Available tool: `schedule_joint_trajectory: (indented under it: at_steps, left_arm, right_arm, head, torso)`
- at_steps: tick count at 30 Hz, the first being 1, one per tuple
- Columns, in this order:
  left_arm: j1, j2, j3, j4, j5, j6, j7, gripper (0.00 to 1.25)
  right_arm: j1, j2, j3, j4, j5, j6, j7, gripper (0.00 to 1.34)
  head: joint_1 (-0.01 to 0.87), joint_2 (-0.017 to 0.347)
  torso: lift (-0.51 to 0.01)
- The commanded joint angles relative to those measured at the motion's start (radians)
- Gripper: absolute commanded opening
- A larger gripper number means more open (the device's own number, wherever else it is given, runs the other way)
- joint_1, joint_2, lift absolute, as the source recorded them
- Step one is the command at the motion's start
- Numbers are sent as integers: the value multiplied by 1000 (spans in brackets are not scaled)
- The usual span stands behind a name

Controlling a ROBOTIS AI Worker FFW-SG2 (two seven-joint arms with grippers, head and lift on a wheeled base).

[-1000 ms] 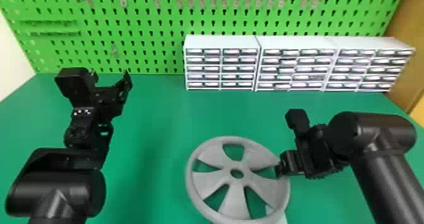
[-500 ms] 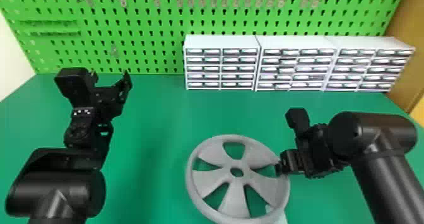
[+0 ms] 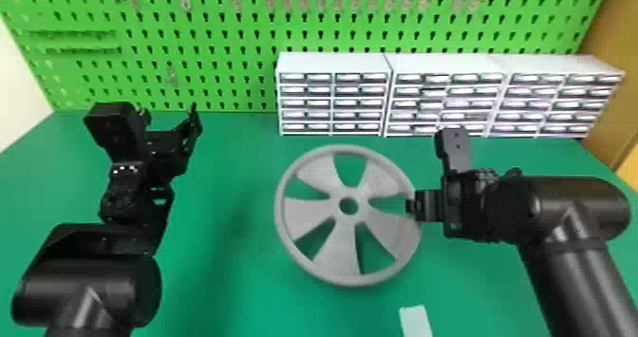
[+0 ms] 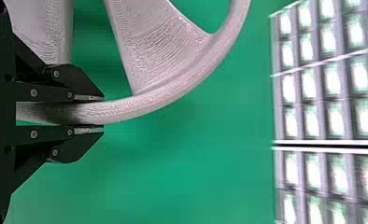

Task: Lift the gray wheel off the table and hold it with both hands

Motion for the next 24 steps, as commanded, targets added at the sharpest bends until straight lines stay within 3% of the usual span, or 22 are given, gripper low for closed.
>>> schedule_joint_trajectory:
  at_steps: [1, 24]
  left_arm:
    - [2, 0, -2, 0, 5, 0, 0, 790]
    - [5, 0, -32, -5, 51, 0, 0, 792]
  right_arm:
    - [26, 11, 8, -17, 20, -147, -1, 245]
    - [106, 50, 36, -30, 225, -662, -1, 245]
  head:
    - [657, 60]
    - [657, 60]
  torso:
    - [-95]
    - [-95]
